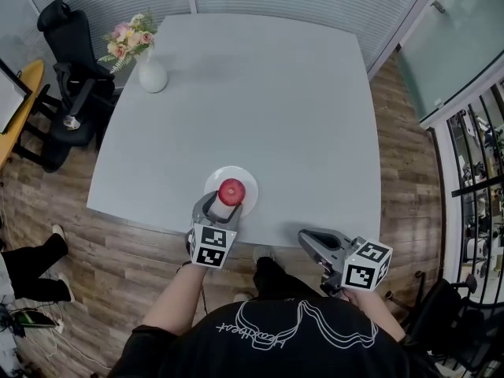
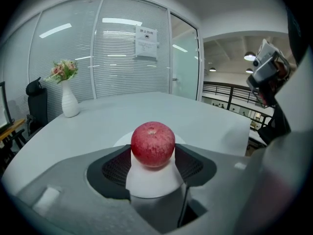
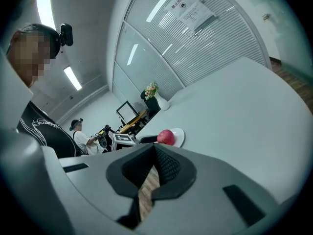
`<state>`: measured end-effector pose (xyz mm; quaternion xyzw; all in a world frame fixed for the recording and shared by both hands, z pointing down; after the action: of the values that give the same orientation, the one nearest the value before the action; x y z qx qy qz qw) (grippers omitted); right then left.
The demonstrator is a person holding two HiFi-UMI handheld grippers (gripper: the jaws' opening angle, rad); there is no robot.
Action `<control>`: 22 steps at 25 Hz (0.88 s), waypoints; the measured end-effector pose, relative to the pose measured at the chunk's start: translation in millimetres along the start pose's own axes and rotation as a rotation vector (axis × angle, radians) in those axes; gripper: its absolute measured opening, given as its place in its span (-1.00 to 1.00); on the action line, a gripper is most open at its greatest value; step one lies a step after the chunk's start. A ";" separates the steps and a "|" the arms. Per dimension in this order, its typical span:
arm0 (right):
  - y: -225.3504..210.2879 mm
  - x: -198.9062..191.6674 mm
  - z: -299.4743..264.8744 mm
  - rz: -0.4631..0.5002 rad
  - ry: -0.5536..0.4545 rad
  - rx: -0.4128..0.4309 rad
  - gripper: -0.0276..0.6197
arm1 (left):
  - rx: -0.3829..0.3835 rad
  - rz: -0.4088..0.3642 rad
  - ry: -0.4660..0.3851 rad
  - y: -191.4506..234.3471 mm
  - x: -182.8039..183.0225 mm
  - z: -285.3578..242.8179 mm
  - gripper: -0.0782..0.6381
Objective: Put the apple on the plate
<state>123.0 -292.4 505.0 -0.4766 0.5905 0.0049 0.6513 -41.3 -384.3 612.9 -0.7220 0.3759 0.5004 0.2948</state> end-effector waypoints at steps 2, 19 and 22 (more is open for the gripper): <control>2.3 -0.5 0.1 -0.001 0.001 0.012 -0.89 | 0.002 0.003 0.016 -0.5 -2.1 -0.7 0.00; 53.8 10.1 1.9 -0.029 -0.081 0.135 -0.89 | -0.022 0.225 -0.109 -4.5 37.6 57.0 0.10; 76.8 11.3 0.2 -0.037 -0.097 0.179 -0.89 | -0.075 0.311 -0.173 -14.8 61.5 91.3 0.10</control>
<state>82.8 -256.7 448.9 -0.4264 0.5473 -0.0368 0.7192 -61.3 -318.3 525.8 -0.6199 0.4375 0.6139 0.2179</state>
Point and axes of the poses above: the fingertips, and each gripper's own axes: z backward along the fingers, y to its left, x out of its top, the point moved 1 cm from there along z, backward along the fingers, and after that the axes turned 15 degrees about -y, right-handed, at the moved point
